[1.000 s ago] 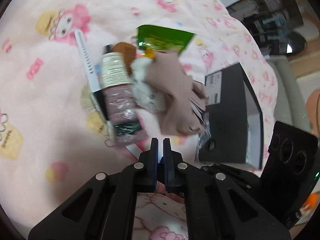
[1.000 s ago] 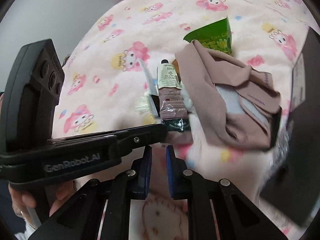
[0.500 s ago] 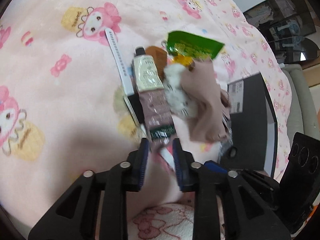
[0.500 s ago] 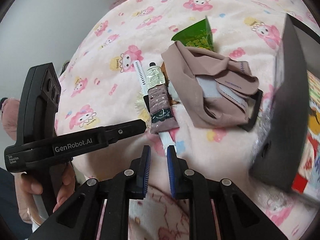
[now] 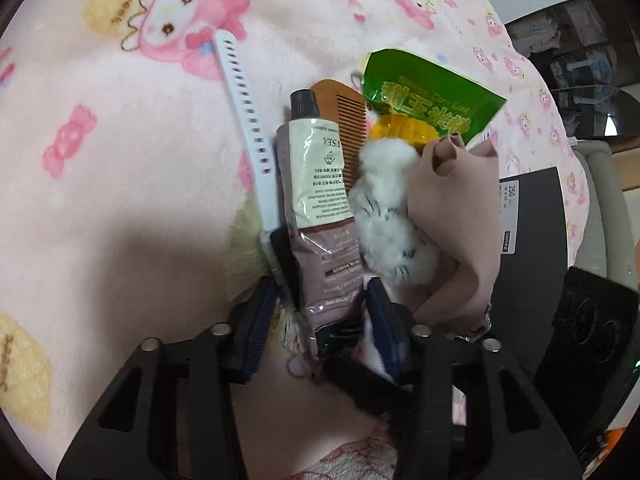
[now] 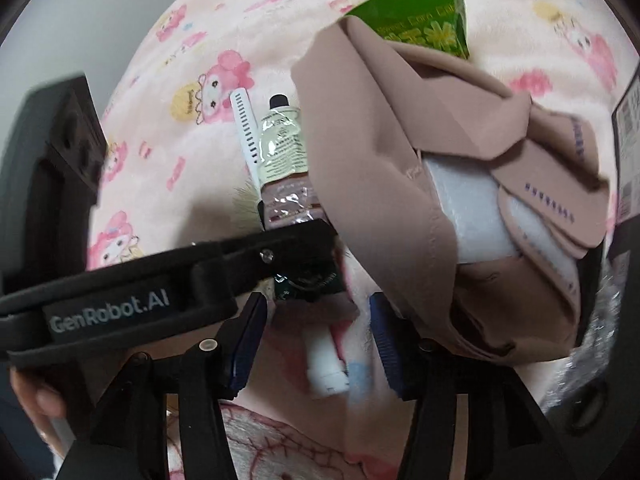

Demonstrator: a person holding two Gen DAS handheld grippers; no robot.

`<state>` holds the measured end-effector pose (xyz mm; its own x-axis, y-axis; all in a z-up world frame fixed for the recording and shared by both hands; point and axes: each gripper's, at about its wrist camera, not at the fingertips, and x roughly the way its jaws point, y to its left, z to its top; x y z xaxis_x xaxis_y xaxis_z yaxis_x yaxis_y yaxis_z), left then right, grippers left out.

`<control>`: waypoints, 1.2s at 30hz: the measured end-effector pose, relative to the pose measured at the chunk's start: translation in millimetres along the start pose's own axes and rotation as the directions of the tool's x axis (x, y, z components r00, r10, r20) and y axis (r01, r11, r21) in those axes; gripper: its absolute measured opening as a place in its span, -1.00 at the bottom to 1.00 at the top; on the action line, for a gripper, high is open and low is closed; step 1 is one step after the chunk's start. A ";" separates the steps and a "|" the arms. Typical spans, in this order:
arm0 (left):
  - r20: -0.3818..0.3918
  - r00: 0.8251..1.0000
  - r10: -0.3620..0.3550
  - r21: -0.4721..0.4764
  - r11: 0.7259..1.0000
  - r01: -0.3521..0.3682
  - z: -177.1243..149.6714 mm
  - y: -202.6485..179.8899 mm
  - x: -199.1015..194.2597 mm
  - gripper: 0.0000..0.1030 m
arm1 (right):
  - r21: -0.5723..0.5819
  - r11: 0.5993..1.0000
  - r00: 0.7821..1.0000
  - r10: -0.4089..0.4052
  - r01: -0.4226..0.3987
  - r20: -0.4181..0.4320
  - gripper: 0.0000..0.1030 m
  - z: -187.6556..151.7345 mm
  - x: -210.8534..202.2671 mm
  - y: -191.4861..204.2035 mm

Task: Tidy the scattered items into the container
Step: 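Move the left gripper over the brown-and-white tube among the items, then close the left gripper on the tube and lift it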

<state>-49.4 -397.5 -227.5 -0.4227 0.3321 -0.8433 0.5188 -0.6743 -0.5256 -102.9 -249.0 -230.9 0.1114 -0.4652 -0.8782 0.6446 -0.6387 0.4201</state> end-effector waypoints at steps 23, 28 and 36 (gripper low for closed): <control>0.001 0.995 -0.103 0.038 0.994 0.103 -111.8 -77.4 -64.0 -0.54 | 0.007 0.990 0.982 0.139 -0.141 0.130 -0.84 -92.0 -130.2 8.8; -0.056 0.991 -0.123 0.068 0.990 0.127 -142.4 -106.4 -50.6 -0.55 | 0.020 0.993 0.981 0.111 -0.116 0.162 -0.84 -126.4 -155.0 -7.2; -0.069 0.997 -0.033 0.128 0.991 0.042 -179.6 -153.2 -27.2 -0.43 | 0.111 0.990 0.972 0.056 -0.083 0.226 -0.84 -183.2 -203.1 -61.1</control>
<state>16.1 -184.7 -144.3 -0.3873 0.3992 -0.8311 0.4013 -0.7385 -0.5418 -26.3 -3.2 -120.1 -0.0266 -0.6267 -0.7788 0.5448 -0.6623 0.5144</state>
